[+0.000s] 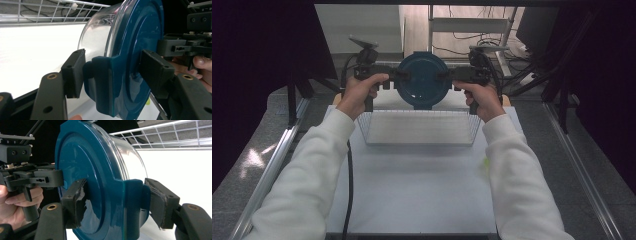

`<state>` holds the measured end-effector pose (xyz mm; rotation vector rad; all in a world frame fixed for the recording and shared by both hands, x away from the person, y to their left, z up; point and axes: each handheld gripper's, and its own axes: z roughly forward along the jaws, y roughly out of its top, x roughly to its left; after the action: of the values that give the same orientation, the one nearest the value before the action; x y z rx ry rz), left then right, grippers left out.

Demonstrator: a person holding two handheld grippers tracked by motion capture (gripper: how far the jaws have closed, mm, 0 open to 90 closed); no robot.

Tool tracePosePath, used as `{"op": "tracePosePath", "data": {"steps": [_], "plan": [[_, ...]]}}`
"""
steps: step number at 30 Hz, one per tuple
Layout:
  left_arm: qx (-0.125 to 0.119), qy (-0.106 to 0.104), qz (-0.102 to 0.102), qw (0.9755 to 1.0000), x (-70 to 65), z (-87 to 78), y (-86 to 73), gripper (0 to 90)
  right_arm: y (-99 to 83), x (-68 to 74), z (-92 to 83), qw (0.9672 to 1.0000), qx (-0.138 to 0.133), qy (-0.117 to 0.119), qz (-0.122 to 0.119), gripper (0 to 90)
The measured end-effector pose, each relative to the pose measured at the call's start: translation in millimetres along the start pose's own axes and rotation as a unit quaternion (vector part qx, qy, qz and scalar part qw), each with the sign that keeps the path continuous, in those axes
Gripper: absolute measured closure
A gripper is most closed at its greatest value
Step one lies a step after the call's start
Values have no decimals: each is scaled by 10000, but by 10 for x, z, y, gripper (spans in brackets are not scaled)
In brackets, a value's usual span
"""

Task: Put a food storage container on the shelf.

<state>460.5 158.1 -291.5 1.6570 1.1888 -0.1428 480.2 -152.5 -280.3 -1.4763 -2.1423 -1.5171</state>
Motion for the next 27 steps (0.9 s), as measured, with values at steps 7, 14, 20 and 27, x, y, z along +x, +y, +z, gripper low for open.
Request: {"op": "tracePosePath", "data": {"steps": [7, 14, 20, 27], "plan": [[77, 3, -96, 9999, 90, 88, 14, 390, 11, -92, 67, 9998, 91, -53, 169, 358], [-10, 12, -278, 9996, 153, 136, 50, 389, 35, -169, 130, 9991, 21, -28, 413, 355], [-107, -66, -550, 9984, 257, 202, 81, 386, 70, -232, 186, 9982, 16, -59, 604, 349], [-152, -145, -891, 9958, 393, 290, 110, 383, 99, -336, 273, 9955, 15, -35, 950, 336]]}}
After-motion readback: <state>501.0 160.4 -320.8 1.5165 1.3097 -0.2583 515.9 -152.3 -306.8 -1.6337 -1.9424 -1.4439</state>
